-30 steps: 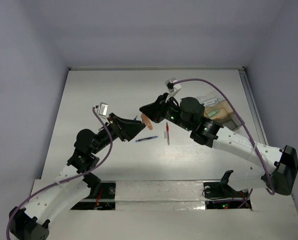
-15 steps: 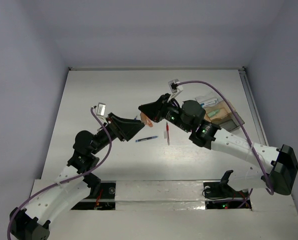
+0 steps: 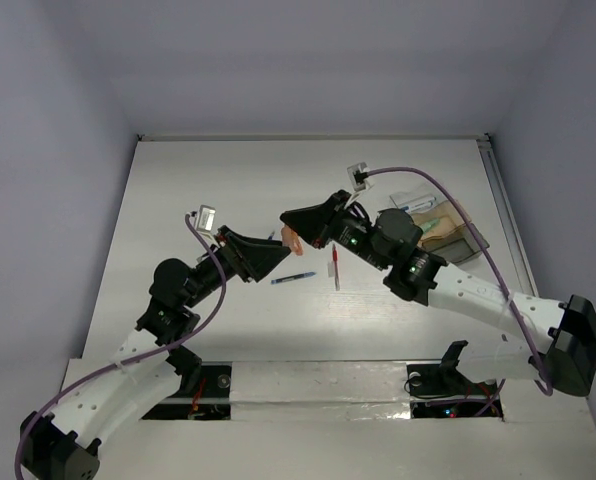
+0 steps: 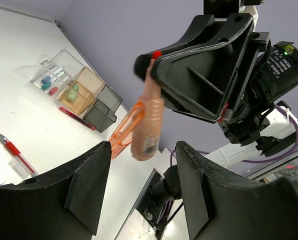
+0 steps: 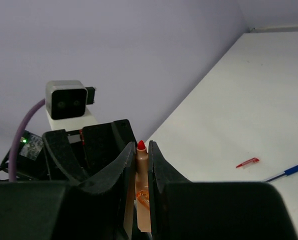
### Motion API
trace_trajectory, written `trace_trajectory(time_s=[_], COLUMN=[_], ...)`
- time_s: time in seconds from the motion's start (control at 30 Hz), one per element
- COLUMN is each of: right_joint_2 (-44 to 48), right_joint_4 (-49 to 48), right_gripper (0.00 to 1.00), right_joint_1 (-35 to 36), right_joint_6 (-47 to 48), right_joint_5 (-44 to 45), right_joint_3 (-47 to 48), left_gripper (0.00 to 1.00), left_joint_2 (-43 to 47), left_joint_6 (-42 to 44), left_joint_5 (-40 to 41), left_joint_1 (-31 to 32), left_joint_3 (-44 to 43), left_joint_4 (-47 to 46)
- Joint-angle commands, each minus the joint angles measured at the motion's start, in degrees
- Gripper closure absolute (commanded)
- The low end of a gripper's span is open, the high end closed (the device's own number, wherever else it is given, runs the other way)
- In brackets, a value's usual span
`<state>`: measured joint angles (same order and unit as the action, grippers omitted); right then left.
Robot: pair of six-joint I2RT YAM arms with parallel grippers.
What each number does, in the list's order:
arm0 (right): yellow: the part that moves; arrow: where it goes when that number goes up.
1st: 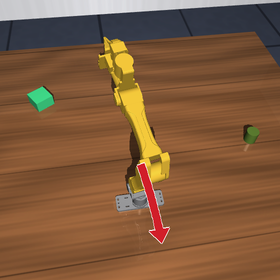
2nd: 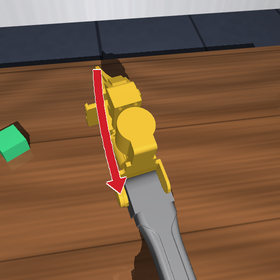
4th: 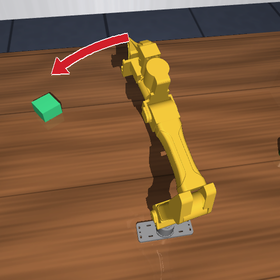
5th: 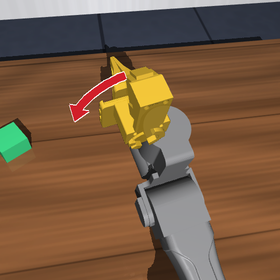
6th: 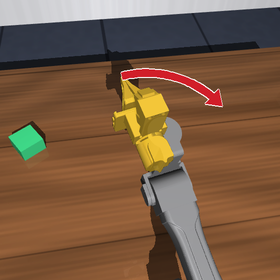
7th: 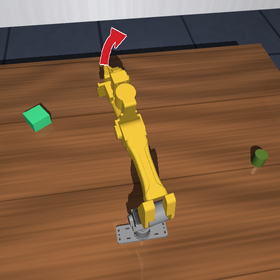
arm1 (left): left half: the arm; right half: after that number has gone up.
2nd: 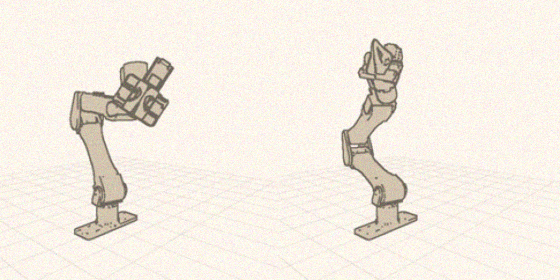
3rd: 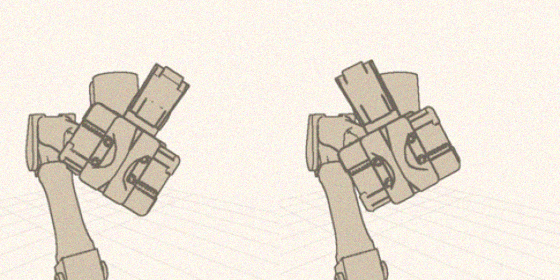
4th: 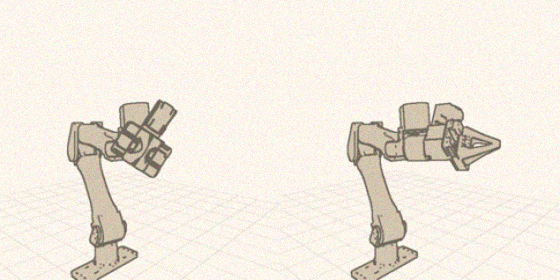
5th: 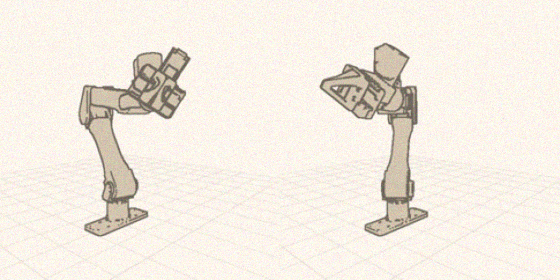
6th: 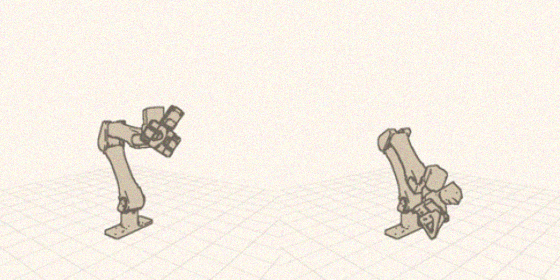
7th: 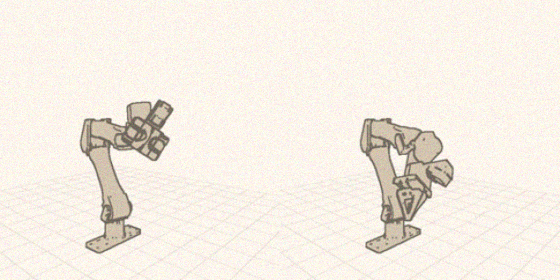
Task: Sort the stationery into containers
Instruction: Close the pen cap on the pen.
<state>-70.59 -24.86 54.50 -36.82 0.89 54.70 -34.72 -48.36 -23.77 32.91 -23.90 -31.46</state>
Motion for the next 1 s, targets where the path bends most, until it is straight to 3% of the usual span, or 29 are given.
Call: trace_trajectory(time_s=[0.0, 0.97], right_joint_2=[2.5, -3.0], right_joint_4=[-7.7, -24.6], right_gripper=[1.0, 1.0], right_joint_1=[0.5, 0.5], right_joint_6=[-1.6, -6.4], right_joint_5=[1.5, -0.4], right_joint_3=[-1.3, -5.8], left_gripper=[0.49, 0.62], left_joint_2=[0.1, -0.7], left_joint_6=[0.4, -9.9], left_joint_5=[-0.4, -6.1], left_joint_1=[0.1, 0.1], left_joint_3=[-1.9, 1.6], left_joint_4=[-3.9, -16.0])
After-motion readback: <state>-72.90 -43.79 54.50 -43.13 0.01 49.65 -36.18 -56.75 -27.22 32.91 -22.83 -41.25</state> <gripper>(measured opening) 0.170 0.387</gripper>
